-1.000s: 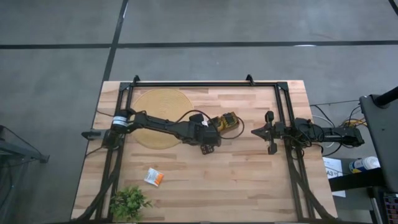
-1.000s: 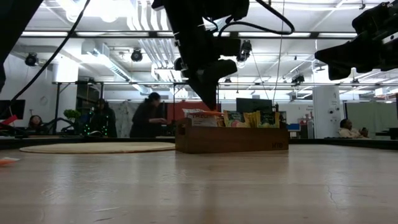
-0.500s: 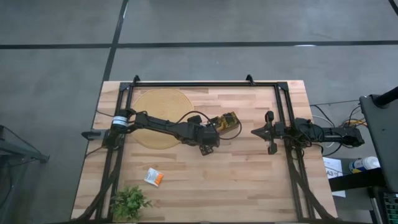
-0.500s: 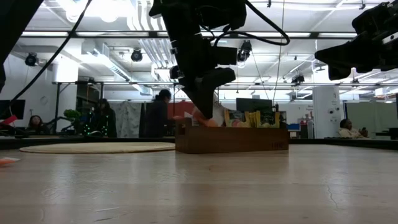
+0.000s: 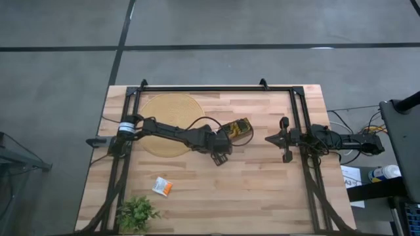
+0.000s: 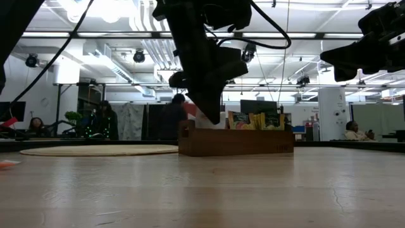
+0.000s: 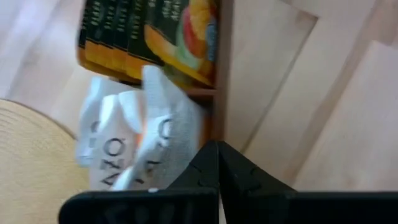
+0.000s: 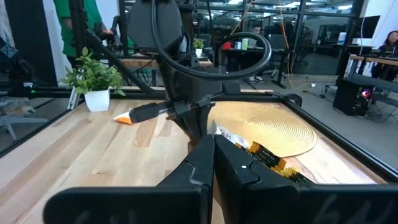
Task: Pick & Place Tea
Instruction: Put the white tea bag into the left section of the wooden organizer
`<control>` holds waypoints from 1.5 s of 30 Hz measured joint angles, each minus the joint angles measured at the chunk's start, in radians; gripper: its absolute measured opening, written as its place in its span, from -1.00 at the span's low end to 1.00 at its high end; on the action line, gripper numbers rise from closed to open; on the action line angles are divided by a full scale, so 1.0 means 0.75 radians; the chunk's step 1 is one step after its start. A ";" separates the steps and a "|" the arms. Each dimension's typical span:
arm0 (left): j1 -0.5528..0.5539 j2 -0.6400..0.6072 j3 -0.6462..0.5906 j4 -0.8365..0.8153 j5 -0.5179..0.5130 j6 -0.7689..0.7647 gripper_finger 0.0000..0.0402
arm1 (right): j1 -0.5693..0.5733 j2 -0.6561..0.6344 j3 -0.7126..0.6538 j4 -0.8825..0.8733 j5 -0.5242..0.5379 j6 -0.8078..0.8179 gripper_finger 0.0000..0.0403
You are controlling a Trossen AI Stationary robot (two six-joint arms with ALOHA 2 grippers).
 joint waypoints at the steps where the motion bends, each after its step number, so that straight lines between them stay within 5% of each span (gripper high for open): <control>1: -0.002 0.000 0.001 0.002 0.009 -0.010 -1.00 | 0.000 0.000 0.000 0.000 0.000 0.000 -0.96; 29: 0.040 0.000 -0.002 -0.026 -0.286 0.061 -1.00 | 0.000 0.000 0.000 0.000 0.000 0.000 -0.96; 45: 0.013 -0.072 -0.002 -0.092 -0.159 0.017 -1.00 | 0.000 0.000 0.000 0.000 0.000 0.000 -0.96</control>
